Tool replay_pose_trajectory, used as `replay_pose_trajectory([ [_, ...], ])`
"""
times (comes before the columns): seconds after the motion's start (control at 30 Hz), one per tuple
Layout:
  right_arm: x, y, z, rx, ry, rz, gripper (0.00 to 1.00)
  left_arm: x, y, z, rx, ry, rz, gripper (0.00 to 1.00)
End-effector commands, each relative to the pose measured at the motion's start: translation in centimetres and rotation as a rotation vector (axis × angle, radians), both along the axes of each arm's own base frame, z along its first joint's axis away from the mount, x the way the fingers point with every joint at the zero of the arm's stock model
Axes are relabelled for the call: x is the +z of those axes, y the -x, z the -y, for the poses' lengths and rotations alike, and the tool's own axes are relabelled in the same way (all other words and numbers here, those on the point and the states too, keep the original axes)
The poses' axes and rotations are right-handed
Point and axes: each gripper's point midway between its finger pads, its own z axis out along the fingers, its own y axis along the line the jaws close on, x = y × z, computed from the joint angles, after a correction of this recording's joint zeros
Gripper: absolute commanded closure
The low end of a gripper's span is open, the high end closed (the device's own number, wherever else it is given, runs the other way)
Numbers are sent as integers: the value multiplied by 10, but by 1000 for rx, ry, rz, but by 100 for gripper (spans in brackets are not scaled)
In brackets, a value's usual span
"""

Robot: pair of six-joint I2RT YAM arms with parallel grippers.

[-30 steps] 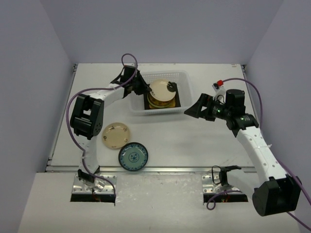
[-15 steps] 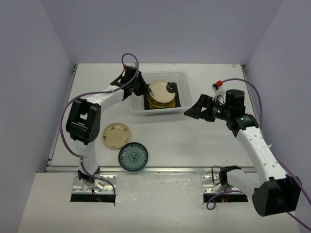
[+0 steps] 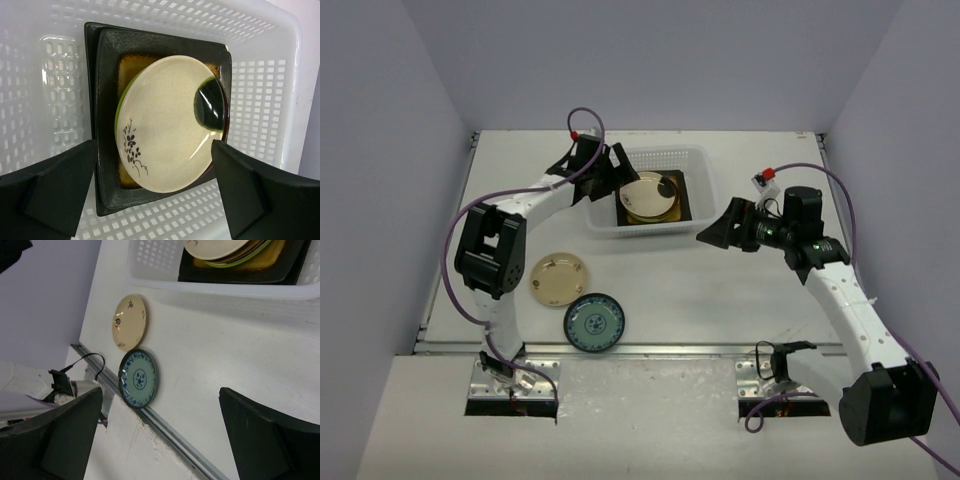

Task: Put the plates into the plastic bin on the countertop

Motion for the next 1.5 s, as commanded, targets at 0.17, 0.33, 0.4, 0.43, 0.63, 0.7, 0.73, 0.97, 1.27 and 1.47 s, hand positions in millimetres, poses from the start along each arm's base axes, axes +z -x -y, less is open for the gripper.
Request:
replay_pose_trajectory([
  [0.17,-37,22,-94,315,-82,-18,1,124,15,-28,10,-114,206,0],
  [0.33,-107,29,-155,295,84,-120,1,133,66,-103,226,-319,187,0],
  [0.4,-132,32,-175,313,136,-132,3,141,96,-123,266,-271,232,0],
  [0.43,-143,36,-184,332,153,-146,6,139,105,-127,261,-241,241,0],
  [0.63,-189,54,-217,393,167,-253,28,154,157,-171,268,-316,272,0],
  [0.7,-200,56,-219,392,173,-266,44,161,172,-177,253,-348,301,0],
  [0.73,-205,59,-219,394,174,-279,53,163,178,-178,240,-359,316,0],
  [0.97,-220,64,-210,373,220,-320,74,106,205,-190,251,-395,326,0],
  [1.27,-203,73,-195,382,216,-276,100,93,200,-194,266,-423,280,0],
  [1.47,-144,64,-187,383,192,-132,100,90,201,-198,285,-434,268,0],
])
